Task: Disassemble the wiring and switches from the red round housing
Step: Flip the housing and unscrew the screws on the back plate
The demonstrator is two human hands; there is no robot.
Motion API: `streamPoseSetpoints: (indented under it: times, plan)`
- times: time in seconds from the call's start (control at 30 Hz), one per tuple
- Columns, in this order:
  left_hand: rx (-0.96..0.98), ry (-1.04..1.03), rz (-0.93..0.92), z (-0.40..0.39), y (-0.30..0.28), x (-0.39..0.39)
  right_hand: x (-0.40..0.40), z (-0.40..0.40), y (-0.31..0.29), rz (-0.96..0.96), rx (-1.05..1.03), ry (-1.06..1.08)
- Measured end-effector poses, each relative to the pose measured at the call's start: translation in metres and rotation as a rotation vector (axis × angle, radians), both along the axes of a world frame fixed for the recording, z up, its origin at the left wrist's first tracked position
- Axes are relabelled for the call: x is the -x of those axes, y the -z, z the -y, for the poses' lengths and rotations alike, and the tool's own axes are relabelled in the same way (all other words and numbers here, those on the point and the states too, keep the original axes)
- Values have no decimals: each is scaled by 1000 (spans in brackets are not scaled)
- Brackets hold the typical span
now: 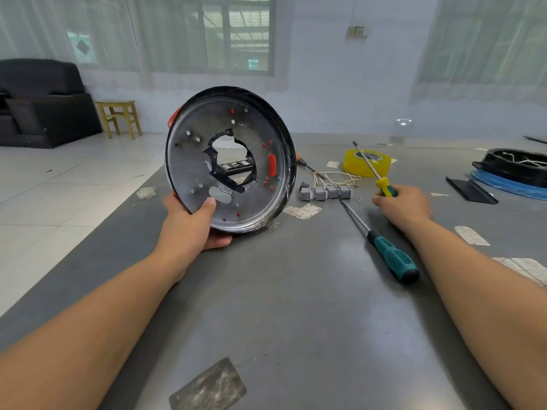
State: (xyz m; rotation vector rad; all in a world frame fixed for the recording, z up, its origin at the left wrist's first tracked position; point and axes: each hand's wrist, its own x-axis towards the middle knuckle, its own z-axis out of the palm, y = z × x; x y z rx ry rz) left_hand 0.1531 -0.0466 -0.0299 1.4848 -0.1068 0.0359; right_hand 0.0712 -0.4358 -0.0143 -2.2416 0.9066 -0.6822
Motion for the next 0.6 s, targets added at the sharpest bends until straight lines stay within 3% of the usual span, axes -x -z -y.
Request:
streamPoseSetpoints:
  times: [0.6]
  plan:
    - [23,15,4,1,4,-5,-35,11,-5,-196,21,-6]
